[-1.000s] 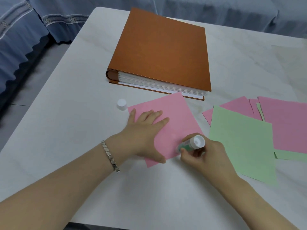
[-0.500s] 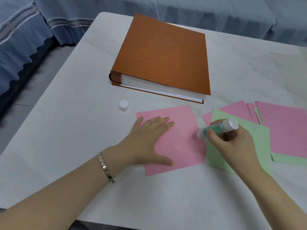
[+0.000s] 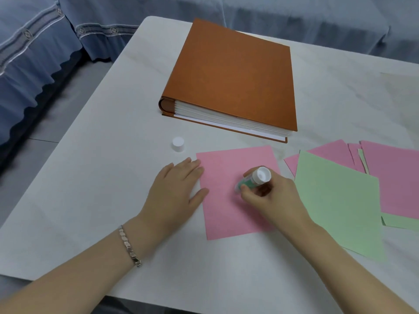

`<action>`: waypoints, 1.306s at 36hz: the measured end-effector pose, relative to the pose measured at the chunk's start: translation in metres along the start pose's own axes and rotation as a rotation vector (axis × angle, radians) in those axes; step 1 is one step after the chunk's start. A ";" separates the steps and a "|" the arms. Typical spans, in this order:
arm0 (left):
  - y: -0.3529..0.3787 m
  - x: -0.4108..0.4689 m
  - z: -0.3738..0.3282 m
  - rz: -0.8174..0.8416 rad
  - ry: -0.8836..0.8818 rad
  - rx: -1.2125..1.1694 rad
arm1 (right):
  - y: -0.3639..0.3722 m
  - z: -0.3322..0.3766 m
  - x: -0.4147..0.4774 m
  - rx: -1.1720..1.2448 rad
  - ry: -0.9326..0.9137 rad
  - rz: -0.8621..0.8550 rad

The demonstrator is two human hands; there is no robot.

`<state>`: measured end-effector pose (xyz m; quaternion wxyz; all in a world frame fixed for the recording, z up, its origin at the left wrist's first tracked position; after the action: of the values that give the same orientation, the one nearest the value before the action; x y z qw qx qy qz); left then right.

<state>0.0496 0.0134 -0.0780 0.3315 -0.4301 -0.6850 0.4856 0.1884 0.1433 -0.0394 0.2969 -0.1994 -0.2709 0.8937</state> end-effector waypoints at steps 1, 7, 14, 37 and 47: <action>0.001 0.000 0.000 -0.011 -0.003 0.004 | 0.001 -0.001 0.001 -0.006 0.001 0.000; -0.003 -0.002 -0.004 -0.072 0.001 0.044 | -0.002 -0.004 0.003 -0.053 0.014 -0.010; -0.002 -0.002 -0.002 -0.094 0.012 0.060 | -0.029 -0.020 0.000 -0.053 0.048 -0.099; -0.002 -0.003 0.000 -0.143 -0.055 0.021 | -0.010 0.001 0.015 -0.042 0.005 -0.149; -0.002 -0.001 0.000 -0.136 -0.058 0.055 | 0.014 0.013 0.025 -0.115 -0.056 -0.085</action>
<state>0.0498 0.0122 -0.0761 0.3554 -0.3593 -0.7084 0.4928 0.1568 0.1452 -0.0431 0.3150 -0.1795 -0.3383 0.8684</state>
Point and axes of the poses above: each hand's wrist, its own x-axis towards the middle knuckle, its own y-axis out of the palm, z = x × y, the point moved 5 cm from there along x, towards the middle knuckle, and after that the axes turned 6 degrees about z, right-handed, at the moved point
